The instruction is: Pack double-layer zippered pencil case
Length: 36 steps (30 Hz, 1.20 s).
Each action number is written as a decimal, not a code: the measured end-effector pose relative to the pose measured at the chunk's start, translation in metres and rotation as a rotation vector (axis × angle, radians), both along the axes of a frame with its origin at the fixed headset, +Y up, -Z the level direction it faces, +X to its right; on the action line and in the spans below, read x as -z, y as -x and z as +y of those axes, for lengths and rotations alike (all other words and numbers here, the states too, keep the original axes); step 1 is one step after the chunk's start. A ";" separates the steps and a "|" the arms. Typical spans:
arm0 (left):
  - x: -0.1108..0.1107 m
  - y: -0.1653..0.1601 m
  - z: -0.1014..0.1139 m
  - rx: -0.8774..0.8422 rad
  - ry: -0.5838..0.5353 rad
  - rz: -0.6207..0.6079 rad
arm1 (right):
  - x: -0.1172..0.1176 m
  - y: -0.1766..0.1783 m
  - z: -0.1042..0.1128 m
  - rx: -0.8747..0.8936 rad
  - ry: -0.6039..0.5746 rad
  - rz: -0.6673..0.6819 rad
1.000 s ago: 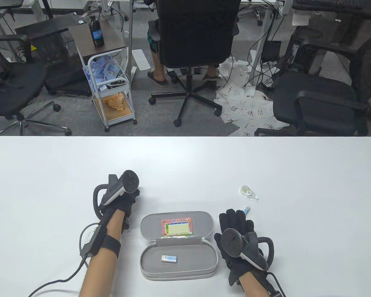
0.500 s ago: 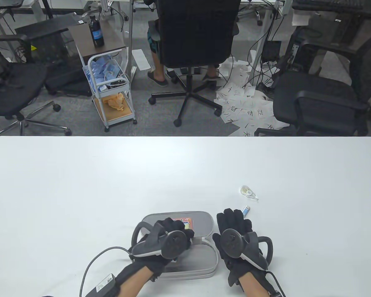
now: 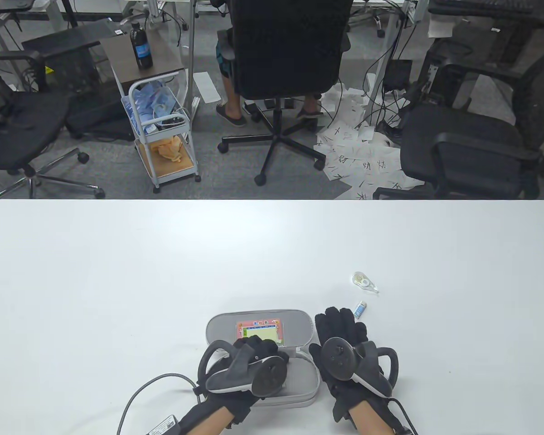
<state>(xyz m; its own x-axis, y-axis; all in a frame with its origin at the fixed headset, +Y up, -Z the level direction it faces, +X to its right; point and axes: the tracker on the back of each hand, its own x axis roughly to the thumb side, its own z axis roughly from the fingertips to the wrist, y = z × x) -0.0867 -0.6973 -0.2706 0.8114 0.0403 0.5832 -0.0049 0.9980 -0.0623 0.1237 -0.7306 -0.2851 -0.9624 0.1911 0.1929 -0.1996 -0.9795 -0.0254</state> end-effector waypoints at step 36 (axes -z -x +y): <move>0.013 0.157 -0.020 -0.059 -0.083 0.546 | 0.067 -0.079 0.003 0.075 0.103 -0.339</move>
<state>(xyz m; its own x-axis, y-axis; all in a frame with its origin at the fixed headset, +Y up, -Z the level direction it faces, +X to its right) -0.2440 -0.7176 -0.2838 0.9944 0.0672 0.0815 -0.0709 0.9965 0.0436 0.2029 -0.7277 -0.3520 -0.9508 0.2657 -0.1593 -0.2684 -0.9633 -0.0044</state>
